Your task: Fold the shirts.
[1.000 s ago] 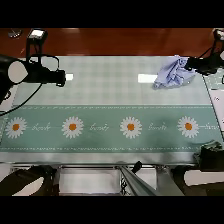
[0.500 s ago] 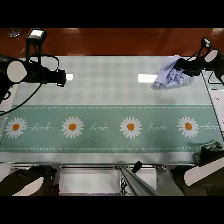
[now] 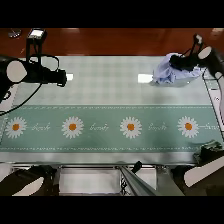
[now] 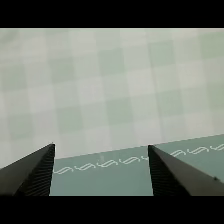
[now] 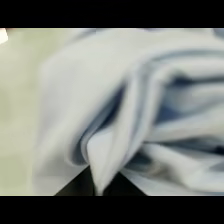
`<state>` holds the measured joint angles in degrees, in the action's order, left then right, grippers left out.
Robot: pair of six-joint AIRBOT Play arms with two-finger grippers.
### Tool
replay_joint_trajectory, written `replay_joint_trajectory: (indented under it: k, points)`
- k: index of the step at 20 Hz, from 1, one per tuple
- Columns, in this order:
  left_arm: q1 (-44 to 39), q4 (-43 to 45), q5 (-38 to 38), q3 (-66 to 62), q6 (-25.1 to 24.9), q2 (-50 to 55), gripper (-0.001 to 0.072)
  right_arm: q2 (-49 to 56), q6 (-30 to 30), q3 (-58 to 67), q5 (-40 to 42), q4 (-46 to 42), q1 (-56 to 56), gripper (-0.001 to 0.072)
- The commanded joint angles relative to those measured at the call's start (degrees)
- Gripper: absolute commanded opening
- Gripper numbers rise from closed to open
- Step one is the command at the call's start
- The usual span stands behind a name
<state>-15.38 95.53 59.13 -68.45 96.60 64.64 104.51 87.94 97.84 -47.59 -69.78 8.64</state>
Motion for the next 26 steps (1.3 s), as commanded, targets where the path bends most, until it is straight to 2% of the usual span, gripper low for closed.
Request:
replay_joint_trajectory:
  k: [1,4,6,9,11,13,15,17,20,24,26]
  points:
    - [0.0,-0.1,2.2,-1.4,0.0,-0.2,0.0706,-11.5,-6.6,4.7,-3.9,1.1,-0.7,0.0019]
    - [-0.1,0.0,10.9,-8.4,-0.1,-0.2,0.0705,-26.6,-10.9,5.2,-2.4,2.1,-3.4,0.0019]
    - [-0.1,0.0,15.6,-15.3,-0.1,-0.9,0.0706,-35.7,-11.1,5.2,-2.6,2.0,-5.1,0.0019]
    - [-0.1,-1.8,17.5,-25.0,0.0,-3.5,0.0705,-46.3,-9.7,5.2,-5.5,2.0,-6.8,0.0019]
    - [-0.1,-5.0,17.6,-29.3,-0.1,-6.2,0.0706,-50.2,-8.0,5.2,-11.8,2.7,-7.1,0.0019]
    - [-0.1,-8.3,18.4,-29.9,-0.1,-9.3,0.0705,-51.9,-7.0,5.2,-22.7,3.5,-7.1,0.0019]
    - [-0.1,-10.0,22.7,-29.9,-1.0,-10.8,0.0705,-52.0,-4.9,4.2,-32.2,3.6,-7.8,0.0019]
    - [-0.1,-10.3,27.8,-29.6,-1.1,-11.0,0.0705,-52.0,-3.5,-0.7,-33.6,3.2,-12.2,0.0019]
    - [-0.1,-10.3,29.0,-26.8,-1.2,-11.5,0.0705,-51.9,-0.2,-14.8,-26.3,1.9,-23.6,0.0019]
    - [-0.1,-10.3,29.0,-21.8,-1.3,-11.5,0.0705,-51.7,5.0,-35.1,-6.3,1.8,-38.9,0.002]
    - [-0.1,-10.7,29.0,-18.4,-1.3,-11.5,0.0705,-49.8,6.3,-39.8,-0.7,1.8,-43.8,0.002]
